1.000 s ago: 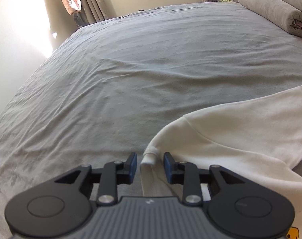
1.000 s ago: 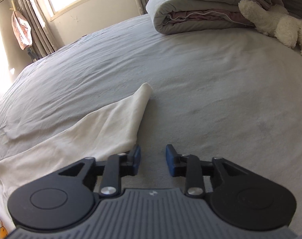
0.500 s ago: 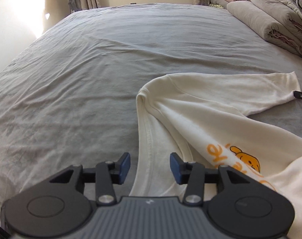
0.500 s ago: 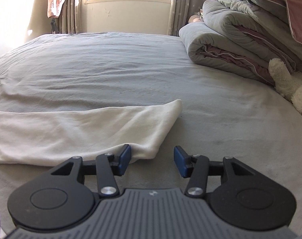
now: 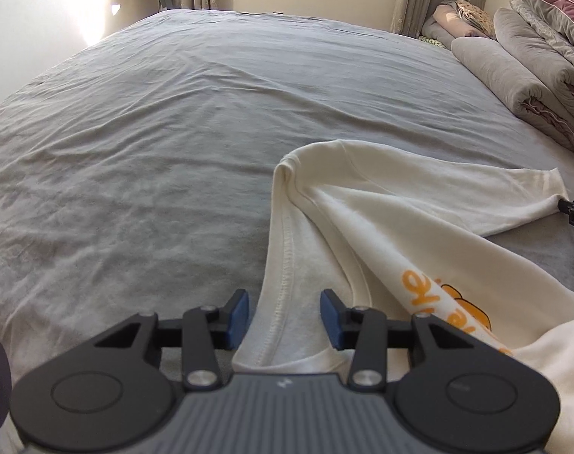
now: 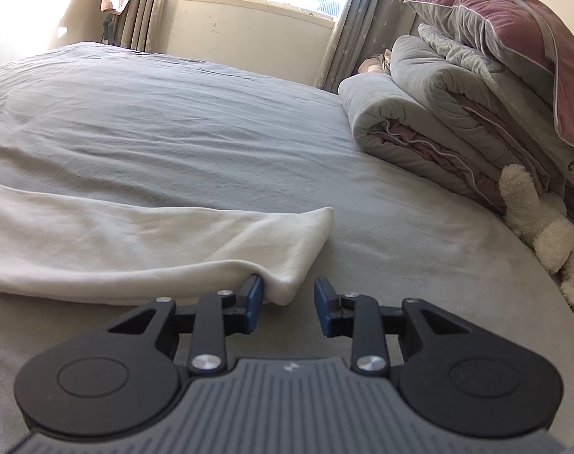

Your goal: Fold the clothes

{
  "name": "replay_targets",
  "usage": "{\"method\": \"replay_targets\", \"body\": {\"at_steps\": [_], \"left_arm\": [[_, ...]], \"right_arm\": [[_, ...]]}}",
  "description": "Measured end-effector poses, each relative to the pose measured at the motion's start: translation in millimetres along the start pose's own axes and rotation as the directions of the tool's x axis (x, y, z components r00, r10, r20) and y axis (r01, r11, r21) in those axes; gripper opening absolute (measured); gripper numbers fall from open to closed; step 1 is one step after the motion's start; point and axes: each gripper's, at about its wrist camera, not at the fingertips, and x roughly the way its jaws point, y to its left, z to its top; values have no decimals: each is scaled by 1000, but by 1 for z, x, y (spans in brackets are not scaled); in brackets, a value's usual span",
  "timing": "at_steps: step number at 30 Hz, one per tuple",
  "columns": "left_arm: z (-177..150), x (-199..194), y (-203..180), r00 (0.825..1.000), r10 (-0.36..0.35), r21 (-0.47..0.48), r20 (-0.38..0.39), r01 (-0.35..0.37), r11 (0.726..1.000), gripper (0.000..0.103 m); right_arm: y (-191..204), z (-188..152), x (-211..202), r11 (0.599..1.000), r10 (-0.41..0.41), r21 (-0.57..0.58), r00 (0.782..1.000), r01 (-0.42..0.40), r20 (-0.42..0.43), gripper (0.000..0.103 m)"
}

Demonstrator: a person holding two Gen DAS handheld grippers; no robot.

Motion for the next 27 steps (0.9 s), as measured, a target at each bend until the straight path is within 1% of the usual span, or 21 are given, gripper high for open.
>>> {"method": "replay_targets", "body": {"at_steps": [1,2,3,4,5,7,10,12,13,15,17,21,25,26,27], "left_arm": [[0,0,1,1000,-2,-2,-1,2,1000,42],[1,1,2,1000,-5,-4,-2,5,1000,42],[1,1,2,1000,-6,-4,-3,6,1000,42],[1,1,2,1000,-8,-2,-4,8,1000,42],[1,1,3,1000,-9,-1,-5,9,1000,42],[2,1,4,1000,-12,-6,-7,12,1000,42],[2,2,5,1000,-16,-13,-9,15,1000,42],[2,1,5,1000,-17,-14,-10,16,1000,42],[2,1,4,1000,-17,-15,-10,17,1000,42],[2,1,5,1000,-19,-17,-10,18,1000,42],[1,1,4,1000,-19,-18,-10,19,1000,42],[1,3,4,1000,-17,-15,-11,17,1000,42],[1,5,4,1000,-15,-8,-11,15,1000,42],[1,5,4,1000,-15,-7,-11,15,1000,42],[2,5,4,1000,-17,-7,-11,17,1000,42]], "right_arm": [[-1,-1,-1,1000,-10,-9,1000,10,6,26],[-2,-2,-2,1000,-20,-18,1000,20,11,18],[-3,-2,-4,999,-33,-24,999,33,18,7],[-6,-3,-8,998,-56,-22,998,56,31,1],[-9,-3,-12,997,-75,-17,996,76,43,1],[-21,-1,-19,996,-84,15,995,84,54,1],[-34,-2,-19,997,-63,49,998,63,7,2],[-35,-6,-18,998,-25,55,999,26,-22,15],[-33,-8,-18,999,-16,49,999,17,-28,16],[-24,-15,-17,1000,9,24,999,-8,-33,23],[-14,-17,-12,1000,6,-13,999,-7,-33,30],[1,-13,-3,996,-3,-89,1000,2,-18,30],[5,-5,8,992,-16,-128,1000,17,10,30],[4,-3,10,991,-26,-134,1000,28,18,29],[4,-2,11,990,-38,-136,999,42,28,23]]}}
